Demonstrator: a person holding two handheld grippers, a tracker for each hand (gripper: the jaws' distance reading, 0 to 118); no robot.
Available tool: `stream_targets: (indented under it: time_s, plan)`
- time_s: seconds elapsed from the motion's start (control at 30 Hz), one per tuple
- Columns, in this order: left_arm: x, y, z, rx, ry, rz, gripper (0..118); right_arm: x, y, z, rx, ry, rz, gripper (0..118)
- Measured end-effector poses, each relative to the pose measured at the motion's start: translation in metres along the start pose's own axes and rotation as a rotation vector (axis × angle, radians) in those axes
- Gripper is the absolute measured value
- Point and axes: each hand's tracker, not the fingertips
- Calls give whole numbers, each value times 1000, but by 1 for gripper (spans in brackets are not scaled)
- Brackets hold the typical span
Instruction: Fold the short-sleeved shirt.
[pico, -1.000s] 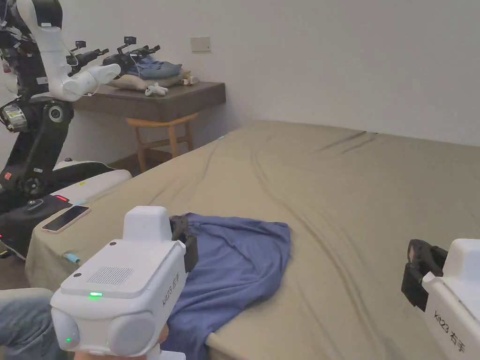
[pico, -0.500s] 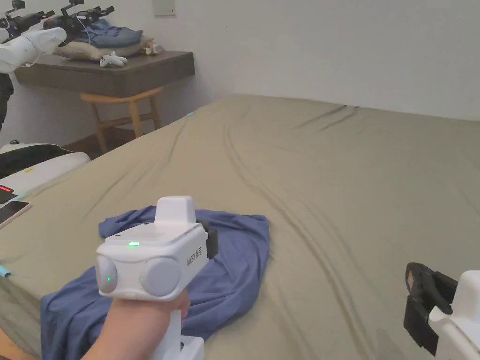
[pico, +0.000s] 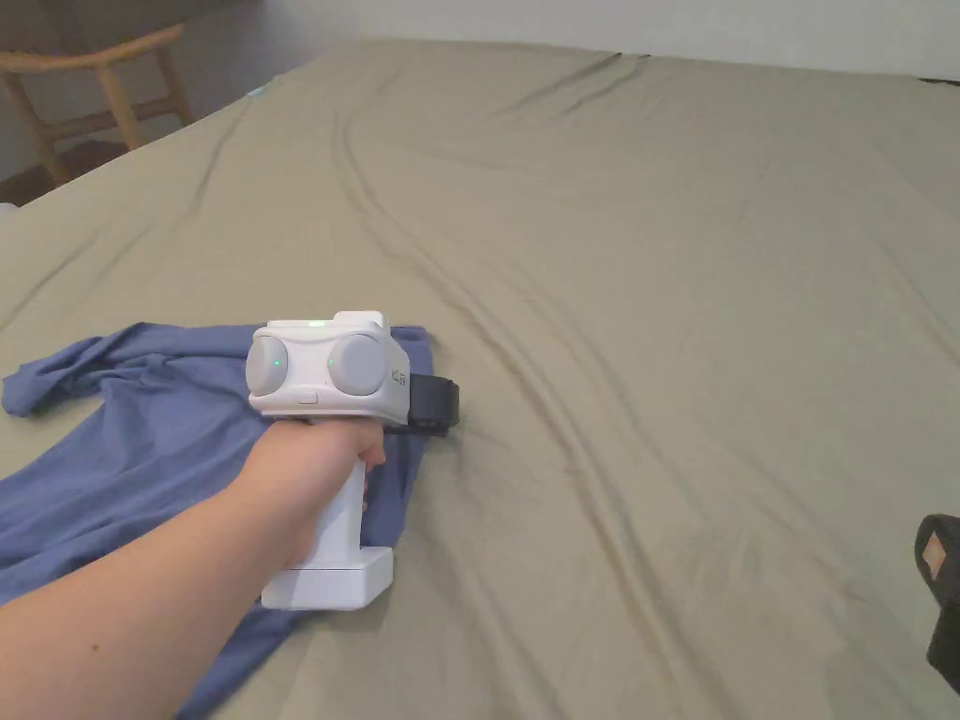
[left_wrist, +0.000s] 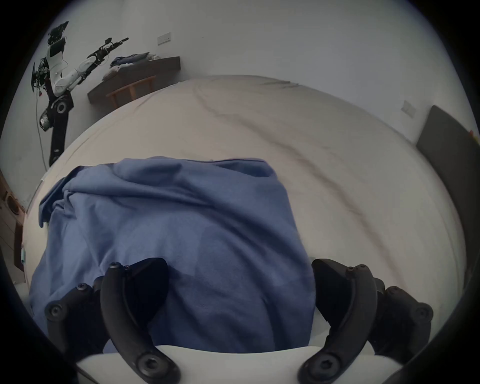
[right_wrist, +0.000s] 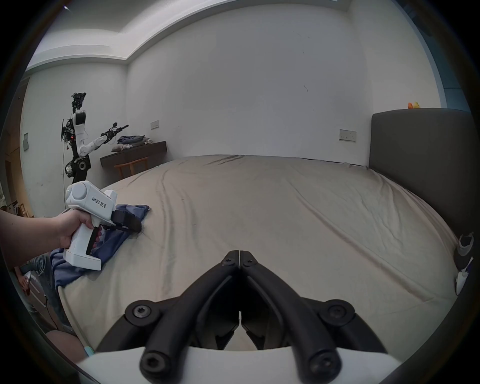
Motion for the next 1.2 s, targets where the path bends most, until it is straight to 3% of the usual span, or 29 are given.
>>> stream_targets:
  time_s: [0.03,0.07,0.1,0.23,0.37,0.47,0.6,0.73,1.0,1.2]
  plan:
    - [2,-2,6,38,-11,-17,105,1,-1,1,-1,0,-2,0]
    - [3,-1,11,72,15,-39,92,2,-2,2,-2,1,-2,0]
    - [5,-3,15,138,26,-24,56,4,-3,3,0,1,-4,0]
    - [11,-1,30,105,18,-58,0,8,2,9,-7,14,-13,0]
    - [10,11,69,178,-53,-41,0,14,20,32,31,24,-9,0]
    - [17,28,120,280,-65,-104,0,21,38,55,66,35,30,0]
    - [27,52,195,378,-127,-83,0,37,58,95,115,39,66,0]
    - [67,61,261,449,-210,-127,0,59,68,140,154,30,69,0]
    - [255,40,337,500,-522,-286,0,116,60,220,199,-113,14,0]
    - [432,-13,340,393,-764,-434,0,161,38,266,179,-247,-37,0]
